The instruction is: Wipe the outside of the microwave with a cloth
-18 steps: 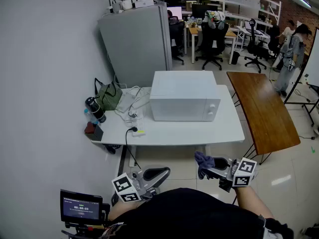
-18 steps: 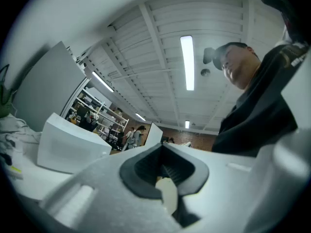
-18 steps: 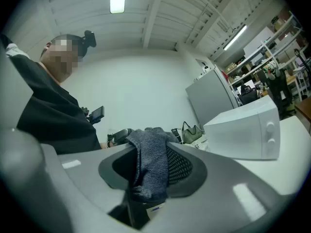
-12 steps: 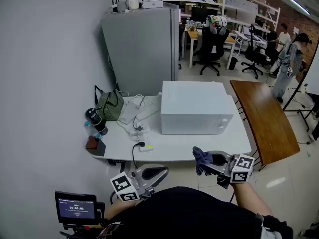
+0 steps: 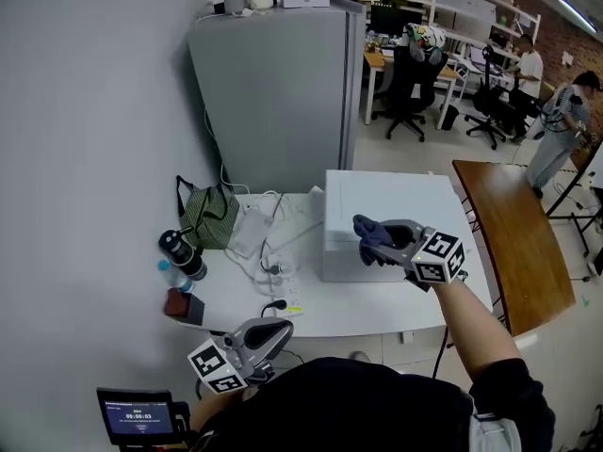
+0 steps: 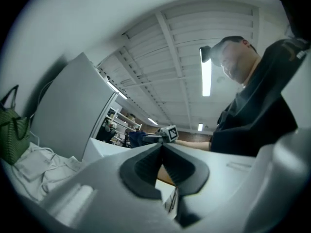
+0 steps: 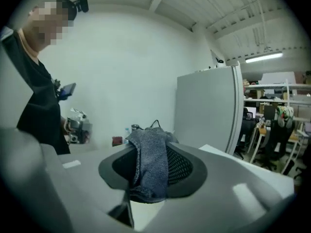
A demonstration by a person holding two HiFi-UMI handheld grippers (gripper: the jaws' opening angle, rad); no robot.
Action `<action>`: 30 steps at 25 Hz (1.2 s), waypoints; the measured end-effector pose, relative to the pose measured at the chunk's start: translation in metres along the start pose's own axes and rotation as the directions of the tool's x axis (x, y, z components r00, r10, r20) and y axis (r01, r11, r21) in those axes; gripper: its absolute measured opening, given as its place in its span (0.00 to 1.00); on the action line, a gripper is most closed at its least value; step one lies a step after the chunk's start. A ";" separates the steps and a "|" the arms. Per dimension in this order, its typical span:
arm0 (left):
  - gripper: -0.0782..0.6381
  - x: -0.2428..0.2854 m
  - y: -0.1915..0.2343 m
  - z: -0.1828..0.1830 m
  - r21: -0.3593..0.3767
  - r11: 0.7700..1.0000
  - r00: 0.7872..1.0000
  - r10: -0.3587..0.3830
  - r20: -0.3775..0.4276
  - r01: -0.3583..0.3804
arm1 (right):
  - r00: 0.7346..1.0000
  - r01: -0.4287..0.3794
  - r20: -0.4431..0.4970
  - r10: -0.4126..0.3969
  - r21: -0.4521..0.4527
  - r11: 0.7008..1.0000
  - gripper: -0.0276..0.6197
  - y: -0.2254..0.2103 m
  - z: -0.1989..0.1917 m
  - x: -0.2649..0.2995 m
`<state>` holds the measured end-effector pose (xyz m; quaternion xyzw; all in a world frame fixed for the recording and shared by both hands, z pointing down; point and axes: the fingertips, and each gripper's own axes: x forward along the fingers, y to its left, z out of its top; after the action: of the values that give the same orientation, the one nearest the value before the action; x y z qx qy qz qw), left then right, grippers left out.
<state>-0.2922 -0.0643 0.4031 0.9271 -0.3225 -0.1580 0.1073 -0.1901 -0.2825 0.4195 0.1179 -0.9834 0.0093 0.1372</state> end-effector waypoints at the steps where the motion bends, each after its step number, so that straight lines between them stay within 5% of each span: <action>1: 0.12 -0.001 0.006 -0.001 0.010 0.999 0.999 0.038 -0.001 -0.038 | 0.999 -0.002 -0.036 0.001 -0.036 0.999 0.26 -0.024 0.000 0.016; 4: 0.12 0.000 0.023 0.004 0.051 0.983 0.984 0.175 0.028 -0.176 | 0.982 -0.029 -0.187 0.000 -0.154 0.988 0.26 -0.096 -0.012 0.077; 8: 0.12 0.009 0.033 0.002 0.067 0.935 0.936 0.343 0.078 -0.348 | 0.913 -0.102 -0.407 0.000 -0.229 0.968 0.26 -0.169 -0.045 0.166; 11: 0.12 0.030 0.039 -0.003 0.062 0.898 0.899 0.432 0.071 -0.436 | 0.878 -0.175 -0.479 -0.008 -0.335 0.926 0.26 -0.193 -0.049 0.230; 15: 0.12 0.062 0.048 -0.011 0.062 0.877 0.879 0.476 0.038 -0.477 | 0.793 -0.232 -0.609 0.014 -0.280 0.931 0.25 -0.213 -0.081 0.255; 18: 0.12 0.092 0.061 -0.012 0.065 0.893 0.896 0.445 0.011 -0.444 | 0.798 -0.242 -0.599 0.062 -0.224 0.944 0.25 -0.227 -0.084 0.227; 21: 0.12 0.130 0.070 -0.009 0.062 0.934 0.936 0.352 -0.015 -0.351 | 0.797 -0.213 -0.601 0.061 -0.186 0.959 0.24 -0.262 -0.106 0.150; 26: 0.12 0.172 0.073 -0.009 0.040 0.985 0.984 0.170 -0.042 -0.169 | 0.753 0.011 -0.650 -0.103 -0.144 0.989 0.24 -0.354 -0.173 -0.042; 28: 0.12 0.173 0.073 -0.010 0.023 0.993 0.992 0.115 -0.044 -0.114 | 0.753 0.123 -0.640 -0.155 -0.095 0.988 0.24 -0.372 -0.182 -0.099; 30: 0.12 0.164 0.074 -0.010 0.009 0.997 0.996 0.075 -0.041 -0.075 | 0.724 0.203 -0.652 -0.224 -0.109 0.973 0.24 -0.384 -0.190 -0.131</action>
<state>-0.2089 -0.2235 0.3980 0.9178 -0.3552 -0.1335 0.1165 0.0732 -0.6159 0.5614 0.2170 -0.8512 0.0199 0.4774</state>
